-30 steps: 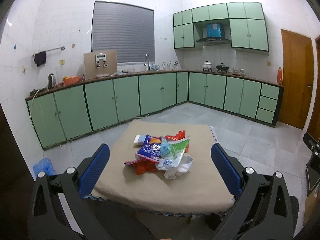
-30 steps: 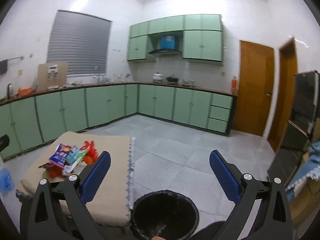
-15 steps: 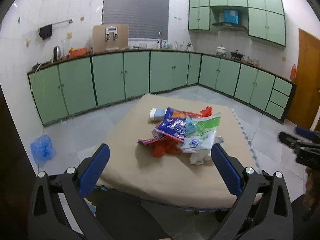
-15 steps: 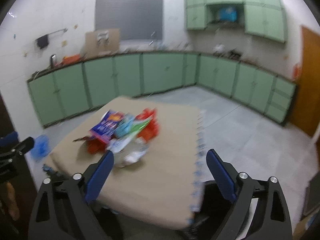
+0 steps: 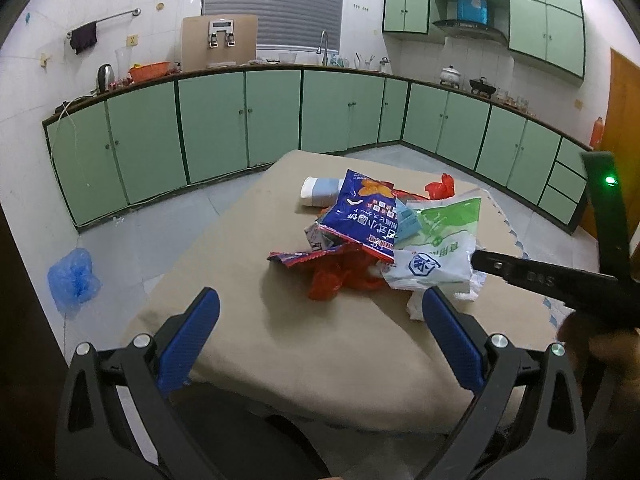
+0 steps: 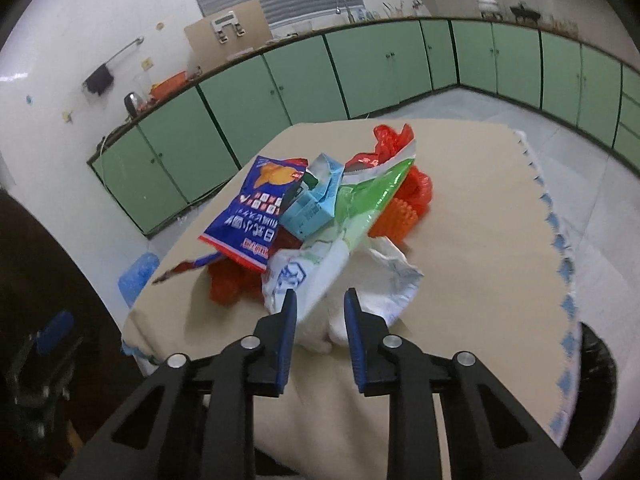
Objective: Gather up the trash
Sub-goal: 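Reach into the pile and grasp the green-and-white plastic bag with the right tool, then grasp the blue printed snack packet with the left tool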
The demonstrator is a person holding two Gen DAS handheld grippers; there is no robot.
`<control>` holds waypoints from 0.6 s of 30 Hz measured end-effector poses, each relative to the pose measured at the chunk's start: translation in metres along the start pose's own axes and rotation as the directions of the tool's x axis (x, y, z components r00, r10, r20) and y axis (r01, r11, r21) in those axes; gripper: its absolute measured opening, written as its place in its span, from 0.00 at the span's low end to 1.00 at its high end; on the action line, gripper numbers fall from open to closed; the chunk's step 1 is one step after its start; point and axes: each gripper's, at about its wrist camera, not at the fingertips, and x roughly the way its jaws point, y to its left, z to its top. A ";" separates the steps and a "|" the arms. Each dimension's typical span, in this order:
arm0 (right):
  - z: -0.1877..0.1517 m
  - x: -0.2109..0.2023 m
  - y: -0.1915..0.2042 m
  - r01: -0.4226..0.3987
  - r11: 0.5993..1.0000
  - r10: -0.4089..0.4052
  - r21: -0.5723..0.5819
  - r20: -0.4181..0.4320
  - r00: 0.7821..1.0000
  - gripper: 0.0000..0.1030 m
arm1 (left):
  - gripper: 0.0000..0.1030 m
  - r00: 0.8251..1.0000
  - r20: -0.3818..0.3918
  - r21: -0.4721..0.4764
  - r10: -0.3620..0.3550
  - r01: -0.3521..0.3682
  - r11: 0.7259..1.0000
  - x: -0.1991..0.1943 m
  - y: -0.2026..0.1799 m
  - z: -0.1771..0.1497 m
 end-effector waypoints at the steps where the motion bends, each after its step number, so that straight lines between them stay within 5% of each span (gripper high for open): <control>1: 0.003 0.006 -0.001 -0.004 1.000 0.004 0.012 -0.010 1.000 0.24 | 0.95 1.000 -0.003 0.002 -0.003 0.003 1.000 0.003 0.000 0.001; 4: 0.008 0.021 0.000 0.001 1.000 -0.001 0.000 -0.017 1.000 0.22 | 0.95 1.000 -0.012 0.006 -0.017 0.017 1.000 0.012 -0.001 0.001; 8: 0.008 0.022 -0.001 -0.002 1.000 0.002 -0.023 -0.013 1.000 0.03 | 0.95 1.000 -0.019 0.013 -0.019 0.020 1.000 0.025 -0.003 0.004; 18: 0.001 -0.034 -0.030 -0.039 0.998 0.036 0.044 0.062 0.997 0.02 | 0.95 1.000 -0.024 0.136 -0.011 0.015 0.991 0.050 -0.006 0.006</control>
